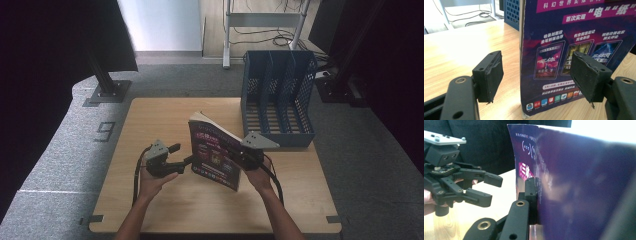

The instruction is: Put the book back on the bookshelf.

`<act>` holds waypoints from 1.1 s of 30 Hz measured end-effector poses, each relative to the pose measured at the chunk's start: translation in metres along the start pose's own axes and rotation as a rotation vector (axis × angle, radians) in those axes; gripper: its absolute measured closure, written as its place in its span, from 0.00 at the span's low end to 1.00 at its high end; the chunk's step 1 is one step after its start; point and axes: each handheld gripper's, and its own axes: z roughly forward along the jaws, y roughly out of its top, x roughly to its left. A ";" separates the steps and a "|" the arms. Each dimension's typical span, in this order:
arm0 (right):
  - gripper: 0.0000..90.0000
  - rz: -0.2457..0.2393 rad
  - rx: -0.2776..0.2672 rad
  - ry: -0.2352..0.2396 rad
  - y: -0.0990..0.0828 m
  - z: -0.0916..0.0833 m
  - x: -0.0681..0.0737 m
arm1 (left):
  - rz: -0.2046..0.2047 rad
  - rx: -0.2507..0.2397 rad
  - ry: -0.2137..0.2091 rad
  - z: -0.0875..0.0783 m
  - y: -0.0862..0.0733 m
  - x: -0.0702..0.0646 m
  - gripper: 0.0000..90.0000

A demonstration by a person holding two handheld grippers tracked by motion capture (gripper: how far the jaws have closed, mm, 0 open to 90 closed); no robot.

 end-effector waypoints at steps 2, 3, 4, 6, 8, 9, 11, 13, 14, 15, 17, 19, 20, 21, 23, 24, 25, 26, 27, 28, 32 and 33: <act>0.91 0.006 0.002 -0.007 0.000 0.001 0.000 | -0.003 -0.006 -0.001 -0.001 -0.002 0.000 0.30; 0.91 0.012 0.003 -0.009 0.001 0.001 0.000 | -0.003 -0.001 -0.001 -0.001 -0.003 0.000 0.30; 0.91 0.015 0.004 -0.012 0.001 0.001 0.000 | -0.001 0.004 0.001 0.000 -0.003 0.000 0.30; 0.91 0.023 0.003 -0.017 0.001 0.002 0.000 | -0.001 0.004 -0.001 0.000 -0.004 0.001 0.30; 0.91 0.027 0.001 -0.021 0.001 0.002 0.000 | -0.006 0.010 -0.003 0.001 -0.006 0.001 0.30; 0.91 0.032 0.000 -0.021 0.001 0.002 0.000 | -0.009 0.011 -0.005 0.002 -0.007 0.001 0.30; 0.91 0.038 -0.006 -0.019 0.002 0.001 0.000 | -0.012 0.015 -0.009 0.002 -0.008 0.001 0.30; 0.91 0.039 -0.009 -0.022 0.002 0.000 0.001 | -0.011 0.015 -0.012 0.003 -0.009 0.000 0.30; 0.91 0.037 -0.011 -0.022 0.003 0.000 0.001 | -0.010 0.017 -0.014 0.004 -0.009 -0.001 0.30; 0.91 0.035 -0.014 -0.024 0.004 0.000 0.002 | -0.008 0.020 -0.013 0.004 -0.010 -0.002 0.30; 0.91 0.033 -0.020 -0.025 0.005 -0.001 0.002 | -0.004 0.024 -0.011 0.005 -0.010 -0.003 0.30; 0.91 0.034 -0.023 -0.027 0.006 -0.001 0.003 | -0.006 0.024 -0.011 0.006 -0.010 -0.003 0.30; 0.91 0.036 -0.024 -0.029 0.006 -0.002 0.003 | -0.007 0.023 -0.011 0.005 -0.010 -0.003 0.30; 0.91 0.036 -0.025 -0.029 0.006 -0.001 0.003 | -0.009 0.022 -0.011 0.005 -0.010 -0.002 0.30; 0.91 0.038 -0.027 -0.028 0.007 -0.001 0.003 | -0.013 0.020 -0.011 0.004 -0.010 -0.001 0.30; 0.91 0.039 -0.029 -0.028 0.007 -0.001 0.003 | -0.015 0.019 -0.011 0.004 -0.010 -0.001 0.30; 0.91 0.040 -0.029 -0.026 0.007 -0.002 0.003 | -0.017 0.018 -0.011 0.004 -0.010 0.000 0.30; 0.91 0.039 -0.030 -0.028 0.008 -0.002 0.003 | -0.020 0.019 -0.011 0.004 -0.010 0.000 0.30; 0.91 0.039 -0.031 -0.032 0.008 -0.002 0.004 | -0.020 0.022 -0.011 0.004 -0.011 0.000 0.30; 0.91 0.032 -0.034 -0.035 0.009 -0.002 0.004 | -0.018 0.022 -0.009 0.003 -0.011 0.000 0.30; 0.91 0.035 -0.048 -0.043 0.012 -0.006 0.003 | -0.019 0.016 -0.008 0.002 -0.011 0.001 0.31; 0.91 0.036 -0.051 -0.044 0.013 -0.007 0.003 | -0.023 0.014 -0.010 0.002 -0.011 0.001 0.30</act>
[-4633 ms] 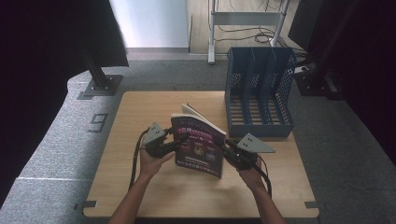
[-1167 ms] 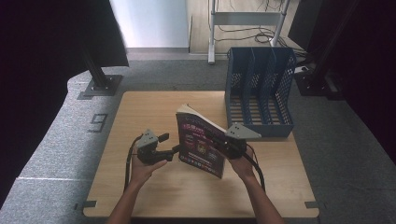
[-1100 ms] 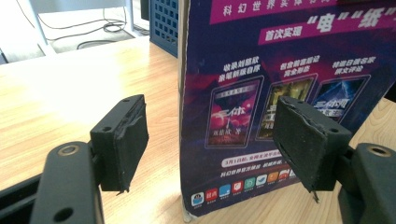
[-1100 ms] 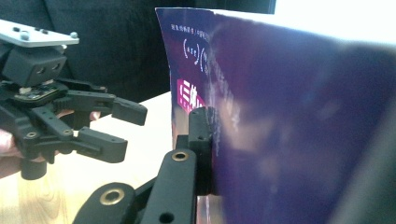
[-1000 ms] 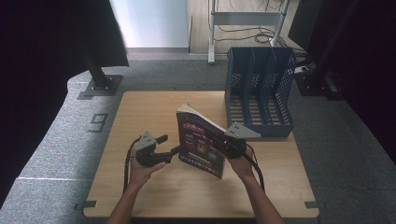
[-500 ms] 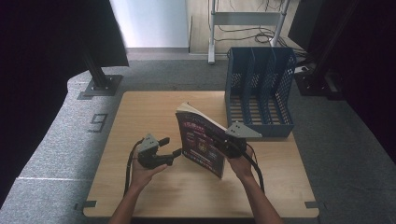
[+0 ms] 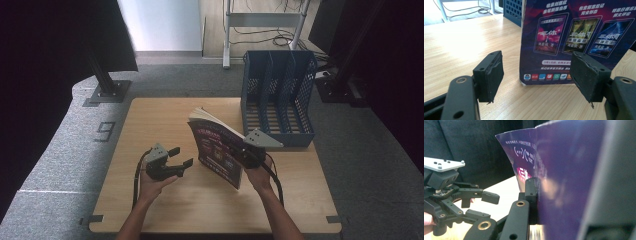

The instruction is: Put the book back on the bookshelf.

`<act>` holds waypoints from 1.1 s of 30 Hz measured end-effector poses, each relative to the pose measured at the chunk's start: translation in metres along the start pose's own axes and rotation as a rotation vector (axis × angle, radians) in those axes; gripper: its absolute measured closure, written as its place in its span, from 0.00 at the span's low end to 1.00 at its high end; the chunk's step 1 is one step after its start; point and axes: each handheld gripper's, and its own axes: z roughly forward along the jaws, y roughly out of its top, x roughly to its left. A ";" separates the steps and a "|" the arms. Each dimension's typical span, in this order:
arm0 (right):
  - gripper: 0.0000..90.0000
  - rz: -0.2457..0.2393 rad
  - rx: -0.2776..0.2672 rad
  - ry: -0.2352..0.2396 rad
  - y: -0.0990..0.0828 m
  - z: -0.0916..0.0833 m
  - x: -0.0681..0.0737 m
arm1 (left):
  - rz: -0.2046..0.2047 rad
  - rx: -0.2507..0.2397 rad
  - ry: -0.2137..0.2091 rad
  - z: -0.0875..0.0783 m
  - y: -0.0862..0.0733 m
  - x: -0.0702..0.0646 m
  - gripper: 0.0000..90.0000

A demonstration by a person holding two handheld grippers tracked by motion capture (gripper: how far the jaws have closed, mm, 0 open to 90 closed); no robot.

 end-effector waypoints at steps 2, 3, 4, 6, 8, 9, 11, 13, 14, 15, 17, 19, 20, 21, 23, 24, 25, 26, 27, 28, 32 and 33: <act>0.91 0.000 -0.003 0.000 0.002 -0.002 0.000 | -0.006 -0.002 -0.003 0.000 0.000 0.000 0.31; 0.91 0.002 -0.003 -0.001 0.003 -0.002 0.000 | -0.006 -0.003 -0.002 0.000 0.000 0.001 0.31; 0.91 -0.001 -0.004 -0.002 0.004 -0.002 0.000 | -0.007 -0.002 -0.003 0.000 0.000 0.001 0.31; 0.91 -0.006 -0.005 -0.004 0.005 -0.002 0.000 | -0.008 -0.002 -0.002 0.000 0.000 0.001 0.31; 0.91 -0.005 -0.005 -0.006 0.006 -0.001 0.000 | -0.010 -0.001 -0.001 0.000 0.000 0.002 0.31; 0.91 -0.004 -0.006 -0.006 0.006 -0.001 0.000 | -0.010 -0.001 -0.001 0.000 -0.001 0.002 0.31; 0.91 -0.002 -0.009 -0.007 0.007 0.000 0.000 | -0.012 -0.002 0.000 -0.001 -0.001 0.002 0.31; 0.91 -0.001 -0.012 -0.008 0.008 0.000 -0.001 | -0.014 -0.004 0.002 -0.001 -0.001 0.002 0.31; 0.91 0.000 -0.013 -0.010 0.008 0.000 -0.001 | -0.012 0.000 0.001 -0.001 -0.001 0.002 0.31; 0.91 0.003 -0.014 -0.012 0.009 -0.001 -0.001 | -0.013 0.000 0.002 -0.002 -0.001 0.002 0.31; 0.91 0.000 -0.016 -0.015 0.010 -0.001 -0.001 | -0.012 -0.001 0.004 -0.002 -0.001 0.003 0.31; 0.91 -0.003 -0.018 -0.016 0.011 -0.001 -0.001 | -0.014 0.002 0.007 -0.002 -0.001 0.003 0.31; 0.91 -0.003 -0.018 -0.017 0.011 -0.002 -0.001 | -0.013 0.003 0.008 -0.002 -0.001 0.003 0.31; 0.91 -0.002 -0.017 -0.017 0.012 -0.002 -0.001 | -0.012 0.005 0.009 -0.002 -0.001 0.003 0.31; 0.91 0.000 -0.021 -0.020 0.012 -0.003 -0.002 | -0.013 0.005 0.009 -0.002 -0.002 0.003 0.31; 0.91 0.002 -0.021 -0.021 0.012 -0.003 -0.003 | -0.014 0.006 0.008 -0.002 -0.002 0.003 0.31; 0.91 0.003 -0.023 -0.023 0.012 -0.003 -0.003 | -0.014 0.007 0.007 -0.002 -0.002 0.003 0.31; 0.91 0.004 -0.024 -0.025 0.012 -0.004 -0.004 | -0.014 0.006 0.007 -0.001 -0.002 0.002 0.31; 0.91 0.004 -0.024 -0.027 0.013 -0.004 -0.004 | -0.013 0.006 0.007 -0.001 -0.002 0.002 0.31; 0.91 0.005 -0.026 -0.028 0.013 -0.004 -0.005 | -0.013 0.006 0.007 -0.001 -0.002 0.002 0.31; 0.91 0.004 -0.030 -0.035 0.016 -0.005 -0.006 | -0.013 0.006 0.006 -0.001 -0.002 0.002 0.31; 0.91 0.003 -0.030 -0.035 0.016 -0.005 -0.007 | -0.013 0.006 0.006 -0.002 -0.002 0.001 0.31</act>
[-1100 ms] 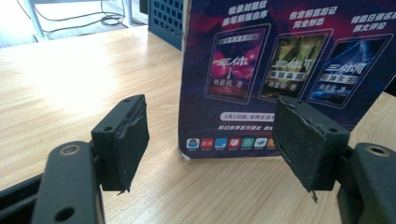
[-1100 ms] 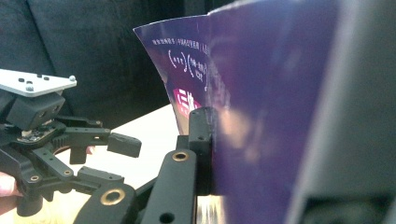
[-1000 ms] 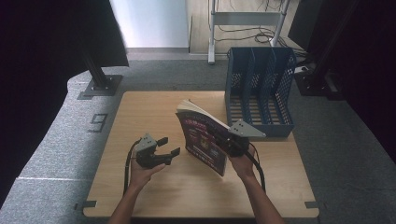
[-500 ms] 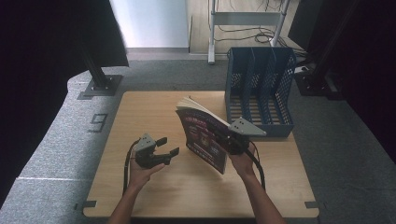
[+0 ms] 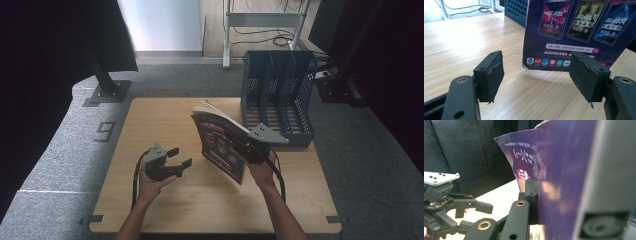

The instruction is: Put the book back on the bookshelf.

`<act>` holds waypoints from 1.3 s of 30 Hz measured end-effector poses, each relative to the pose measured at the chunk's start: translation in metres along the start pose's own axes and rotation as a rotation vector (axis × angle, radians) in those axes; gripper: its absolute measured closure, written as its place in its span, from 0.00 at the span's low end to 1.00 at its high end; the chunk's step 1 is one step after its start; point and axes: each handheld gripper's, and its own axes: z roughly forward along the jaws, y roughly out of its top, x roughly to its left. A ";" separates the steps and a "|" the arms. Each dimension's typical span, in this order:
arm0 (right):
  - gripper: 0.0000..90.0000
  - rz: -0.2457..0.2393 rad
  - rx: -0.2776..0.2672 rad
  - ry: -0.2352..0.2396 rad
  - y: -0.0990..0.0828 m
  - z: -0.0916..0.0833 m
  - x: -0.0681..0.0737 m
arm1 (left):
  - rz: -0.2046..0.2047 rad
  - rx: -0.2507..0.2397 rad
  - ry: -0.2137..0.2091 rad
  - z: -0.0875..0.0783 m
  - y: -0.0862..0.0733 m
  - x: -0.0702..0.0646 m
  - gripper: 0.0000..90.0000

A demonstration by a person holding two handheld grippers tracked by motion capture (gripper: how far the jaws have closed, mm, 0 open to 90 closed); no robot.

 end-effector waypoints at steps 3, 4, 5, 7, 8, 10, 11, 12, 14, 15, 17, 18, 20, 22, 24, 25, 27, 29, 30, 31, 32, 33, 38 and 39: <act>0.91 0.003 -0.002 -0.003 0.001 0.000 0.000 | -0.004 -0.002 0.000 -0.001 0.000 0.001 0.31; 0.91 0.003 -0.002 -0.004 0.001 0.000 0.000 | -0.003 -0.002 0.001 -0.001 0.000 0.001 0.31; 0.91 0.003 -0.002 -0.005 0.001 0.000 -0.001 | -0.003 -0.002 0.001 -0.001 0.000 0.001 0.31; 0.91 -0.002 -0.005 -0.005 0.002 0.000 -0.001 | -0.004 -0.001 0.002 -0.001 0.000 0.001 0.31; 0.91 -0.001 -0.006 -0.004 0.002 0.000 -0.001 | -0.005 0.000 0.003 -0.001 0.000 0.002 0.31; 0.91 0.006 -0.010 -0.002 0.003 -0.001 -0.002 | -0.007 0.001 0.002 -0.001 0.000 0.002 0.31; 0.91 0.008 -0.013 -0.001 0.003 -0.001 -0.003 | -0.008 0.002 0.002 -0.001 0.000 0.002 0.31; 0.91 0.009 -0.013 -0.002 0.003 -0.001 -0.003 | -0.008 0.003 0.003 -0.001 -0.001 0.002 0.31; 0.91 0.009 -0.015 -0.005 0.005 -0.001 -0.003 | -0.008 0.002 0.004 -0.001 -0.001 0.002 0.31; 0.91 0.007 -0.016 -0.007 0.006 -0.002 -0.003 | -0.010 0.001 0.004 -0.001 -0.001 0.002 0.31; 0.91 0.002 -0.018 -0.011 0.008 -0.002 -0.004 | -0.011 0.000 0.004 -0.001 -0.001 0.003 0.31; 0.91 0.004 -0.020 -0.011 0.009 -0.003 -0.004 | -0.011 -0.001 0.003 -0.002 0.000 0.003 0.31; 0.91 0.005 -0.025 -0.013 0.011 -0.004 -0.005 | -0.013 -0.004 0.005 -0.002 0.000 0.003 0.31; 0.91 0.004 -0.029 -0.019 0.012 -0.004 -0.006 | -0.014 -0.006 0.005 -0.003 0.000 0.004 0.31; 0.91 0.002 -0.027 -0.025 0.013 -0.005 -0.008 | -0.016 -0.006 0.006 -0.004 0.000 0.005 0.31; 0.91 0.003 -0.027 -0.027 0.014 -0.005 -0.008 | -0.016 -0.007 0.007 -0.004 0.000 0.005 0.31; 0.91 0.001 -0.028 -0.033 0.014 -0.006 -0.010 | -0.015 -0.006 0.009 -0.004 0.000 0.005 0.31; 0.91 0.004 -0.029 -0.036 0.015 -0.008 -0.011 | -0.015 -0.006 0.010 -0.004 0.000 0.005 0.31; 0.91 0.006 -0.033 -0.040 0.016 -0.009 -0.012 | -0.016 -0.005 0.011 -0.004 0.000 0.005 0.31; 0.91 0.003 -0.033 -0.042 0.017 -0.009 -0.012 | -0.016 -0.005 0.011 -0.004 0.000 0.005 0.31; 0.91 0.003 -0.036 -0.044 0.017 -0.010 -0.013 | -0.015 -0.005 0.011 -0.004 0.000 0.005 0.31; 0.91 0.002 -0.038 -0.047 0.018 -0.012 -0.013 | -0.015 -0.004 0.011 -0.004 0.000 0.005 0.31; 0.91 0.001 -0.048 -0.055 0.022 -0.017 -0.016 | -0.017 -0.004 0.010 -0.004 0.000 0.005 0.31; 0.91 0.000 -0.050 -0.057 0.023 -0.018 -0.016 | -0.017 -0.003 0.010 -0.004 0.000 0.005 0.31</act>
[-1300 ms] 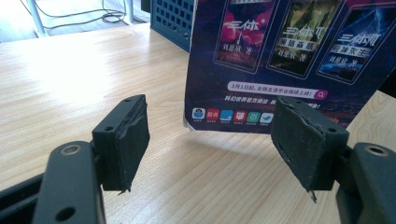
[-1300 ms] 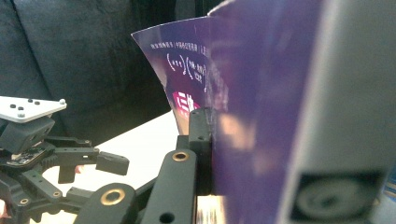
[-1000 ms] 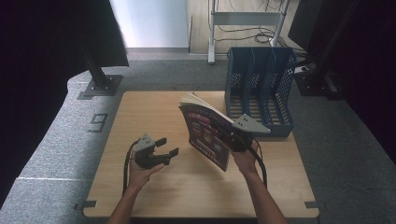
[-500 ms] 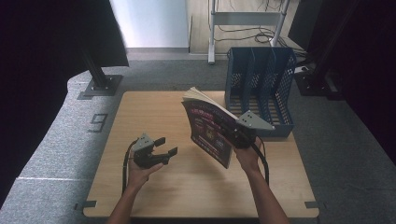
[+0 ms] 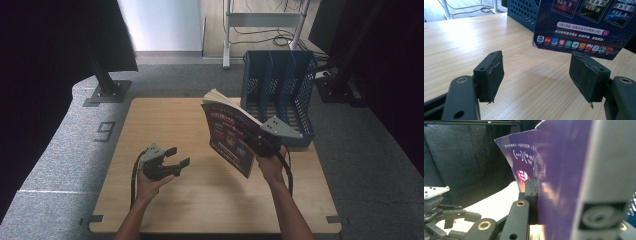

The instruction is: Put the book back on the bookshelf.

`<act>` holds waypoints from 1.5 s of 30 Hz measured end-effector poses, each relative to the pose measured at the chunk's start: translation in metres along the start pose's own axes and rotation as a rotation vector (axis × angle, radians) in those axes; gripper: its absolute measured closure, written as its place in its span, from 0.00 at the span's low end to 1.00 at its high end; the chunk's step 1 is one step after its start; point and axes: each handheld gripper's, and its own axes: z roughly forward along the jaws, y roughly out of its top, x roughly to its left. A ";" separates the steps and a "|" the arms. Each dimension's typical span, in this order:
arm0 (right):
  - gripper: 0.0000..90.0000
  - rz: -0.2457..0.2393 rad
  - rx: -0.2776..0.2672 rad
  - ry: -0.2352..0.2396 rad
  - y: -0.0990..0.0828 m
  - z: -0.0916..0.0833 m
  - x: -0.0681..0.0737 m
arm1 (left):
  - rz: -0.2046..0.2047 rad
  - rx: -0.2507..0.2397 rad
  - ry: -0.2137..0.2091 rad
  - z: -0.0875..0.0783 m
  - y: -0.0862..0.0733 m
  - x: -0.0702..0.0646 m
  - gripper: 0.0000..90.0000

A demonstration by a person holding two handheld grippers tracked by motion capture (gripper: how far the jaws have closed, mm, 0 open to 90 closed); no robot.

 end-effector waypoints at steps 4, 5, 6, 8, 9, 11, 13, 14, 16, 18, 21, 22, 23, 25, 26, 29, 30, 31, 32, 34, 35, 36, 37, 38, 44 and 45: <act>0.91 0.001 -0.007 -0.006 0.002 -0.002 -0.002 | -0.002 -0.009 0.007 -0.001 0.000 0.000 0.31; 0.91 0.003 -0.008 -0.007 0.002 -0.002 -0.003 | -0.002 -0.009 0.008 -0.001 0.000 0.000 0.31; 0.91 0.004 -0.010 -0.011 0.002 -0.002 -0.004 | -0.002 -0.009 0.008 -0.001 0.000 0.000 0.31; 0.91 0.005 -0.012 -0.016 0.004 -0.003 -0.005 | -0.004 -0.007 0.008 -0.001 0.000 0.001 0.31; 0.91 0.005 -0.012 -0.019 0.005 -0.003 -0.006 | -0.004 -0.006 0.007 -0.001 0.000 0.001 0.31; 0.91 0.005 -0.015 -0.025 0.006 -0.004 -0.007 | -0.005 -0.004 0.004 0.000 -0.001 0.001 0.31; 0.91 0.003 -0.018 -0.032 0.007 -0.006 -0.009 | -0.006 -0.003 0.003 0.000 -0.001 0.001 0.31; 0.91 0.003 -0.018 -0.032 0.008 -0.006 -0.010 | -0.007 -0.003 0.003 0.000 -0.001 0.001 0.31; 0.91 0.005 -0.020 -0.039 0.009 -0.007 -0.011 | -0.009 -0.003 0.002 0.000 -0.001 0.001 0.31; 0.91 0.003 -0.021 -0.043 0.010 -0.008 -0.012 | -0.010 -0.002 0.001 0.000 -0.001 0.002 0.31; 0.91 0.004 -0.024 -0.047 0.013 -0.010 -0.014 | -0.010 0.001 0.002 0.000 -0.001 0.002 0.31; 0.91 0.006 -0.026 -0.050 0.014 -0.011 -0.015 | -0.011 0.000 0.001 0.000 -0.001 0.002 0.31; 0.91 0.008 -0.028 -0.052 0.014 -0.011 -0.015 | -0.012 0.001 0.000 0.000 -0.001 0.002 0.31; 0.91 0.006 -0.027 -0.058 0.015 -0.012 -0.016 | -0.011 0.002 0.000 0.000 -0.001 0.002 0.31; 0.91 0.008 -0.030 -0.062 0.016 -0.012 -0.017 | -0.011 0.003 0.000 0.000 -0.001 0.002 0.31; 0.91 0.001 -0.030 -0.073 0.018 -0.013 -0.019 | -0.009 -0.002 0.003 0.001 -0.001 0.001 0.31; 0.91 -0.001 -0.030 -0.075 0.018 -0.013 -0.020 | -0.007 -0.009 0.006 0.000 -0.001 0.001 0.31; 0.91 -0.006 -0.031 -0.077 0.019 -0.014 -0.021 | -0.006 -0.014 0.008 0.000 -0.001 0.001 0.32; 0.91 -0.007 -0.033 -0.081 0.020 -0.014 -0.021 | -0.007 -0.017 0.007 -0.001 -0.001 0.001 0.32; 0.91 -0.006 -0.036 -0.084 0.021 -0.015 -0.022 | -0.007 -0.016 0.010 -0.002 -0.001 0.002 0.32; 0.91 -0.004 -0.037 -0.086 0.021 -0.016 -0.023 | -0.009 -0.017 0.012 -0.002 -0.001 0.002 0.32; 0.91 -0.003 -0.037 -0.087 0.022 -0.016 -0.024 | -0.009 -0.015 0.013 -0.002 -0.001 0.002 0.32; 0.91 -0.001 -0.039 -0.090 0.022 -0.016 -0.025 | -0.009 -0.015 0.013 -0.002 -0.001 0.002 0.32; 0.91 0.001 -0.040 -0.092 0.023 -0.017 -0.025 | -0.010 -0.014 0.013 -0.002 -0.001 0.002 0.32; 0.91 0.006 -0.048 -0.106 0.026 -0.019 -0.028 | -0.008 -0.005 0.014 0.000 -0.002 0.002 0.32; 0.91 0.007 -0.048 -0.107 0.026 -0.019 -0.029 | -0.009 -0.002 0.014 0.000 -0.002 0.003 0.32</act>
